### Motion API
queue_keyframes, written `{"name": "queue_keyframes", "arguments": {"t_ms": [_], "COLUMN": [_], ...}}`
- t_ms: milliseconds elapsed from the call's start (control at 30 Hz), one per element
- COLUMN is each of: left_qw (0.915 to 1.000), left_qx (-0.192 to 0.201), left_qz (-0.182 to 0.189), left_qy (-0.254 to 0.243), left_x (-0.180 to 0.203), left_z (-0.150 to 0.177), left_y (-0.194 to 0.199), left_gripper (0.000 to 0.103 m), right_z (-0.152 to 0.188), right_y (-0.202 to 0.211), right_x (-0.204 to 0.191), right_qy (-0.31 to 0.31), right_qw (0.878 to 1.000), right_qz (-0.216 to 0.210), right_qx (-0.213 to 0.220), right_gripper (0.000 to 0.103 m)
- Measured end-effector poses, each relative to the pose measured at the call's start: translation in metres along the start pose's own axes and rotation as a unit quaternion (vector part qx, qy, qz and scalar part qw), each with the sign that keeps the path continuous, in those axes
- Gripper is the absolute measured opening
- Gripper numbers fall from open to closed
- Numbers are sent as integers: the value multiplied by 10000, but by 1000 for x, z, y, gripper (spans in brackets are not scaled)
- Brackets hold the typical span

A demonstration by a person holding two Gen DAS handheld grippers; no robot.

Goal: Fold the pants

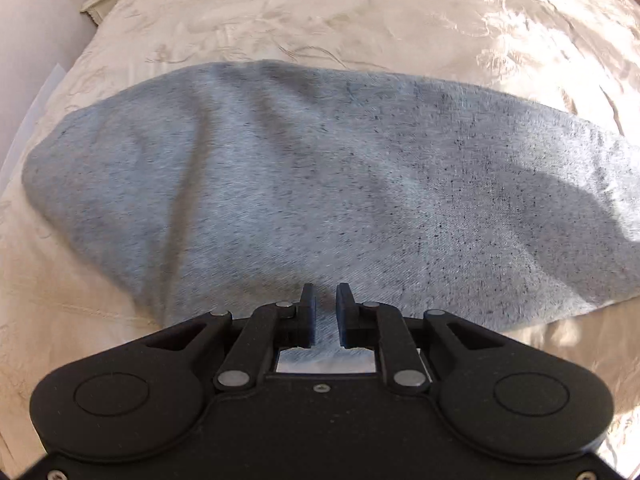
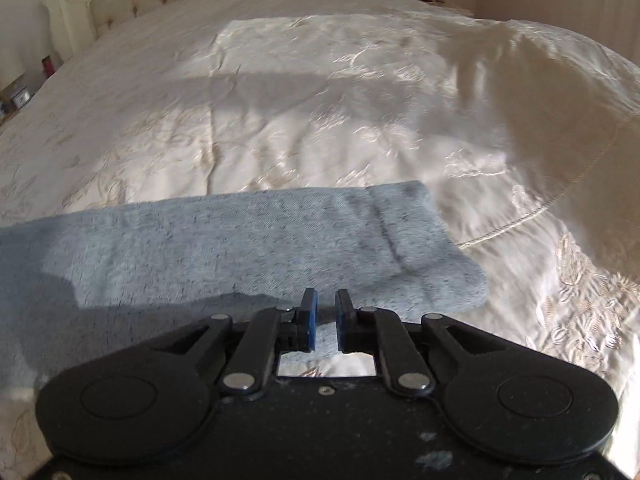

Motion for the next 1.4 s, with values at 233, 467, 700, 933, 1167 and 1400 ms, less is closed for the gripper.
{"name": "queue_keyframes", "arguments": {"t_ms": [233,467,700,933,1167,1400], "left_qw": [9987,9992,9976,9985,9996,9995], "left_qx": [-394,-60,-195,-160,169,123], "left_qz": [-318,-337,-296,-276,-44,-171], "left_qy": [13,196,593,448,240,-247], "left_x": [-17,-58,-71,-67,-52,-33], "left_z": [-27,-74,-90,-96,-123,-151], "left_y": [-24,2,-10,-13,-15,-57], "left_gripper": [22,22,22,22,22,22], "right_z": [4,-53,-96,-100,-123,-114], "right_y": [-40,-11,-61,-77,-52,-83], "right_x": [36,67,89,82,71,83], "right_qy": [-324,-919,-1021,-792,-629,-773], "right_qw": [9978,9953,9948,9962,9974,9966], "right_qz": [321,127,-10,-326,-131,293], "right_qx": [-470,262,46,-183,331,16], "right_gripper": [3,33,34,6,6,5]}}
Point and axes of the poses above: each gripper's, at about its wrist camera, not at the fingertips, and y roughly against the way its jaws point, x to its right, z to its underside, the point moved 10 cm from there along -y, roughly the way its jaws point, and after that the axes turned 5 degrees about -x, right-handed, at the moved point
